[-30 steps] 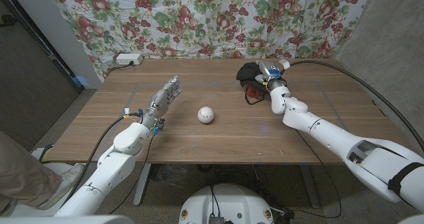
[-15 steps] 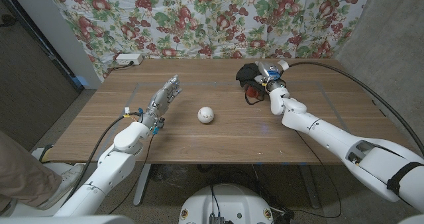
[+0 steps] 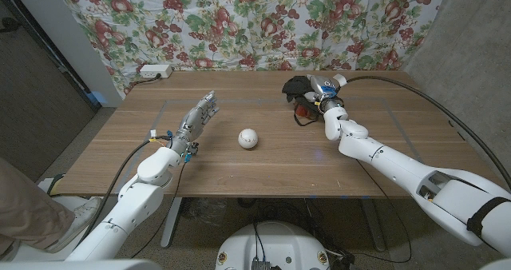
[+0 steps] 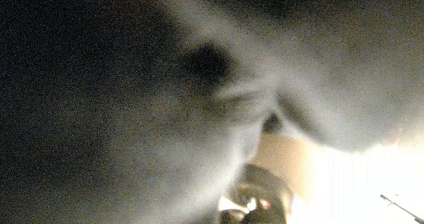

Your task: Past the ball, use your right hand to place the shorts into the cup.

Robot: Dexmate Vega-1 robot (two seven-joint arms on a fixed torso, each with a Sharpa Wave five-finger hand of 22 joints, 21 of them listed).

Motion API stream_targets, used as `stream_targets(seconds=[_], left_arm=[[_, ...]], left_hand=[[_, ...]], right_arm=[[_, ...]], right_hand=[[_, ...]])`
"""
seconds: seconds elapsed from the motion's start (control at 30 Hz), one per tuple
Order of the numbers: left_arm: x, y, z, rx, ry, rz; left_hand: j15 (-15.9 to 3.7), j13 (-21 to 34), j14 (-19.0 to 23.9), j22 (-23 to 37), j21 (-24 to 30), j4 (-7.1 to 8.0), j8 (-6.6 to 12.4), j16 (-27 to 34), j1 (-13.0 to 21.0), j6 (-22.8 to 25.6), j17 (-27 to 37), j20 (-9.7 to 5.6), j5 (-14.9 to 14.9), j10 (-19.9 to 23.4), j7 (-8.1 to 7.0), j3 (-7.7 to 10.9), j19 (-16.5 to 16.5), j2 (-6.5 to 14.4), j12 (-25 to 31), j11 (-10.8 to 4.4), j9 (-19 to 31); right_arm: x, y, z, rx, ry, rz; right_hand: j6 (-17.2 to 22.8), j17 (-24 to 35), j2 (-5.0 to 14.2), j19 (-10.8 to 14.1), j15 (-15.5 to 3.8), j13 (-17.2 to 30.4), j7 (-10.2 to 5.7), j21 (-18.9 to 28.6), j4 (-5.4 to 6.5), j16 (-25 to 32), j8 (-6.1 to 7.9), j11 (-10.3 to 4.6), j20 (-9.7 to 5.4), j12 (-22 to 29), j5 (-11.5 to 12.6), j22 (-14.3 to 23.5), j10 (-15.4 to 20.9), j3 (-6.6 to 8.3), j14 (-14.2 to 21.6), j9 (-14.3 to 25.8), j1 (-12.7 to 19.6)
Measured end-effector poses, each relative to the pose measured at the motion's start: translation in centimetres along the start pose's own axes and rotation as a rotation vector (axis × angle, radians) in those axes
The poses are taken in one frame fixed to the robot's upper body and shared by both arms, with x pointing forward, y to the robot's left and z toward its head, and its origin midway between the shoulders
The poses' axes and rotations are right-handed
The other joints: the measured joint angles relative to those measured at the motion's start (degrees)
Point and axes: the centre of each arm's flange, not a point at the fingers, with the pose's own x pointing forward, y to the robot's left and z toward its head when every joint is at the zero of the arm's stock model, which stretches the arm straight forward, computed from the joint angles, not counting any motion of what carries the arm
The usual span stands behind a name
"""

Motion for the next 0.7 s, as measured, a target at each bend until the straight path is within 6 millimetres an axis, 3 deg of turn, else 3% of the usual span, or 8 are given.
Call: stream_targets(seconds=[0.27,0.4,0.7], left_arm=[[0.05,0.05,-0.18,-0.004,0.001,0.001],[0.11,0.07,-0.25,-0.005,0.002,0.001],[0.29,0.16,-0.35,-0.006,0.003,0.001]], left_hand=[[0.0,0.0,0.0,0.0,0.0,0.0,0.0,0.0,0.0,0.0,0.0,0.0,-0.22,0.19,0.0,0.0,0.0,0.0,0.0,0.19,0.0],[0.0,0.0,0.0,0.0,0.0,0.0,0.0,0.0,0.0,0.0,0.0,0.0,-0.22,0.19,0.0,0.0,0.0,0.0,0.0,0.19,0.0],[0.0,0.0,0.0,0.0,0.0,0.0,0.0,0.0,0.0,0.0,0.0,0.0,-0.22,0.19,0.0,0.0,0.0,0.0,0.0,0.19,-0.01]], right_arm=[[0.02,-0.32,0.24,-0.005,-0.014,-0.008],[0.02,-0.39,0.42,-0.007,-0.025,-0.01],[0.17,-0.89,0.89,-0.013,-0.044,-0.031]], right_hand=[[-0.68,-0.49,-2.25,0.6,0.05,-1.14,1.12,0.0,3.66,-3.32,-1.96,1.37,0.21,-0.22,0.55,-0.86,-1.37,-2.41,0.05,-2.14,-8.1],[-0.9,-0.49,-2.46,0.6,0.04,-1.41,1.35,-0.33,4.4,-4.28,-2.43,1.7,0.21,-0.22,1.05,-1.33,-1.7,-2.68,0.05,-2.96,-9.56],[-1.07,-0.61,-2.7,0.91,0.25,-2.07,1.53,-0.33,4.87,-5.62,-3.79,2.49,-0.1,-0.22,1.71,-1.16,-2.53,-3.15,-0.16,-4.18,-11.55]])
